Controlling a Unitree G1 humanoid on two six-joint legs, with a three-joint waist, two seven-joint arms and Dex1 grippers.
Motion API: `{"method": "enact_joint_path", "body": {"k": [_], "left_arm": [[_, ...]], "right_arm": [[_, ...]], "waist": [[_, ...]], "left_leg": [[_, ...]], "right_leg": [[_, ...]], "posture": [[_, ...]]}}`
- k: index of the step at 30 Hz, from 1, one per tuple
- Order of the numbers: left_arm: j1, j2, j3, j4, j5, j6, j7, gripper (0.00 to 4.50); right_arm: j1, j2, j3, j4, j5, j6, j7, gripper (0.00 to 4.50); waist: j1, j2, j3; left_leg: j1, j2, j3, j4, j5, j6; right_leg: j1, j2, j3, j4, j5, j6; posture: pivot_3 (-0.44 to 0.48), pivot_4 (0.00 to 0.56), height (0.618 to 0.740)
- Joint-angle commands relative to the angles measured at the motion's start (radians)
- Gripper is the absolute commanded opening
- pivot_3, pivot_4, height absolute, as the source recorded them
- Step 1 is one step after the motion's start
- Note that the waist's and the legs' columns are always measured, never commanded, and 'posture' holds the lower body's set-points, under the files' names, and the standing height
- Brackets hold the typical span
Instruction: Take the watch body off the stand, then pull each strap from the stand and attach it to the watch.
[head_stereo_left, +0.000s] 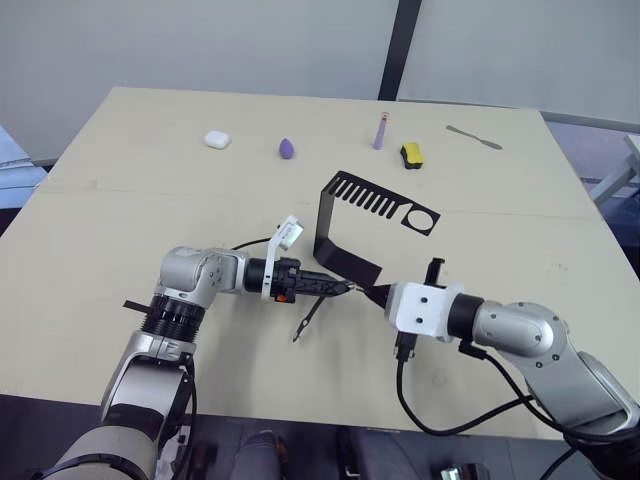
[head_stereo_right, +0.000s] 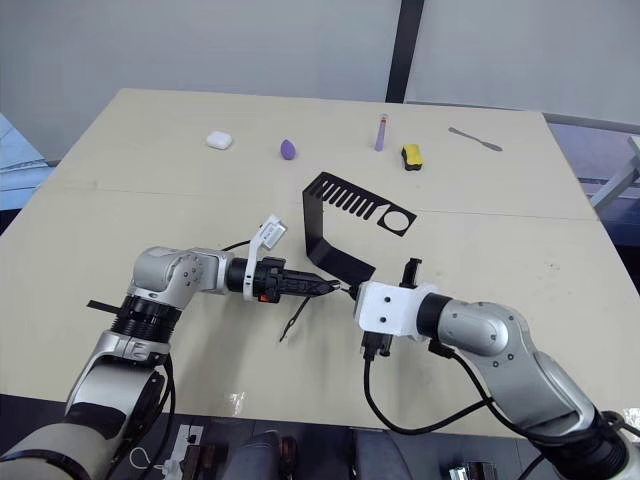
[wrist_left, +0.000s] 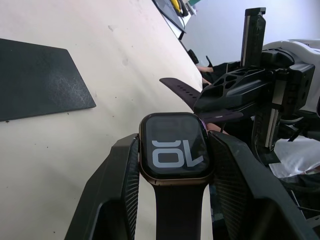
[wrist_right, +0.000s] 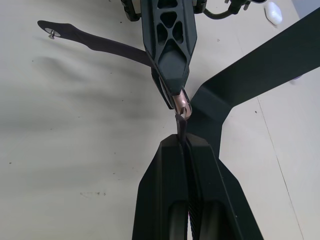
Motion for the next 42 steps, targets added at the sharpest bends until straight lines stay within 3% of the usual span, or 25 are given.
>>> {"method": "enact_joint_path", "body": {"k": [1, 42], "left_arm": [[-0.019, -0.003, 0.009, -0.029, -0.020, -0.002, -0.006, 1.59], [-0.010, 0.008, -0.001, -0.040, -0.022, -0.005, -0.025, 1.59]], "right_arm": [[-0.001, 0.001, -0.026, -0.027, -0.007, -0.018, 0.007, 0.00], [-0.021, 0.009, -0.030, -0.027, -0.002, -0.018, 0.008, 0.00]], "waist": [[0.000, 0.000, 0.000], [0.000, 0.000, 0.000]], "left_leg": [[0.000, 0.000, 0.000, 0.000, 0.000, 0.000], [0.000, 0.000, 0.000, 0.001, 0.000, 0.000]], "right_leg": [[0.000, 0.000, 0.000, 0.000, 0.000, 0.000], [0.000, 0.000, 0.000, 0.001, 0.000, 0.000]], "posture": [[0.000, 0.150, 0.740], [0.000, 0.150, 0.740]]}}
